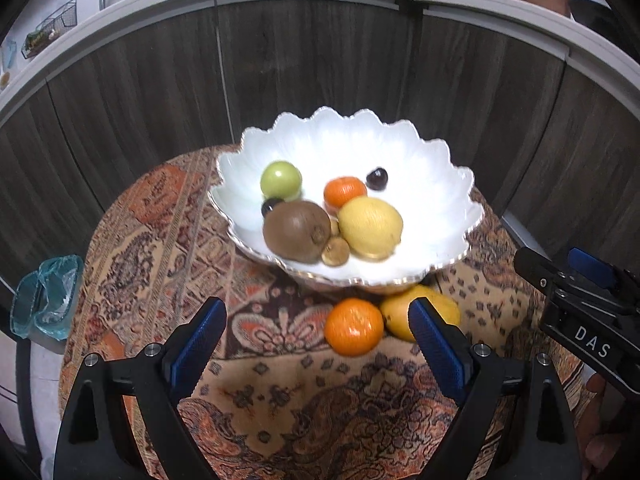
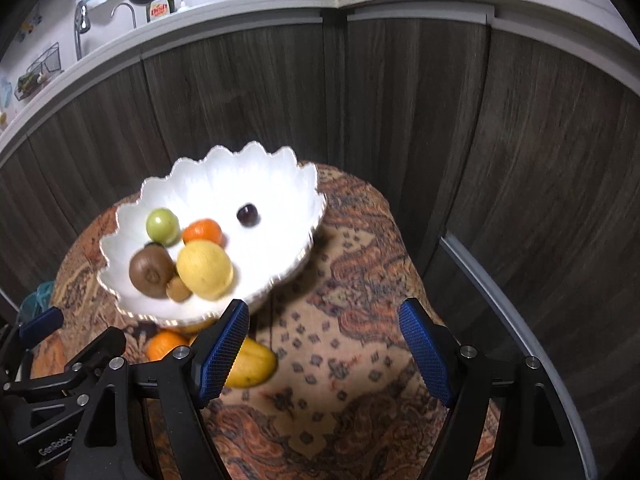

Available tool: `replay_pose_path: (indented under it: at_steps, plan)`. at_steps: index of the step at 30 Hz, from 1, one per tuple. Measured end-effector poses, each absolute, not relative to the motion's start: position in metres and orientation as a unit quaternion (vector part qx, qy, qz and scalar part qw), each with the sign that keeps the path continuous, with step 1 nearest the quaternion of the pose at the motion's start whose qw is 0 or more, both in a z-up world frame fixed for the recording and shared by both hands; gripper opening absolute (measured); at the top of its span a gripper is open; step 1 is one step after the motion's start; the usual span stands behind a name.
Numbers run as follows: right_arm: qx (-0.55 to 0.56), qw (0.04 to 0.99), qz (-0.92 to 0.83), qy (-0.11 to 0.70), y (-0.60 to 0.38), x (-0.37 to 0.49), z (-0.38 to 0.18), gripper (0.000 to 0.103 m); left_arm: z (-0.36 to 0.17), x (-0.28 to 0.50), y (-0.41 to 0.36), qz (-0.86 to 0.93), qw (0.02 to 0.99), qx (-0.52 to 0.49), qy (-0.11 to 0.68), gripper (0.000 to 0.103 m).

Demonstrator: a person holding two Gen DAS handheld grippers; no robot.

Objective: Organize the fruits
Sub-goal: 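Withdraw both open tools from the bowl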

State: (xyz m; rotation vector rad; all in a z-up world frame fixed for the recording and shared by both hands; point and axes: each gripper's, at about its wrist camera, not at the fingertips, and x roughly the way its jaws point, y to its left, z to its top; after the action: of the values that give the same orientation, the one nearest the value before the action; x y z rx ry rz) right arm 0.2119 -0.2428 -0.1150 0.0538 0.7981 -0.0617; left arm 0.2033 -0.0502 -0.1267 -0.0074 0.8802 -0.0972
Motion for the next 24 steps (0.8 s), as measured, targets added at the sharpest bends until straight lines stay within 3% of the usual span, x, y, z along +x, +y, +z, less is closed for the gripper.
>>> replay_pose_path:
  at_steps: [8, 24]
  plan:
    - [0.027, 0.911, -0.033, 0.41, -0.246, 0.204, -0.137, 0.078, -0.147, 0.205, -0.058, -0.064, 0.895, -0.004, 0.441, 0.092]
    - [0.025, 0.898, -0.035, 0.437, -0.247, 0.208, -0.163, 0.078, -0.188, 0.216, -0.071, -0.078, 0.875, 0.011, 0.478, 0.078]
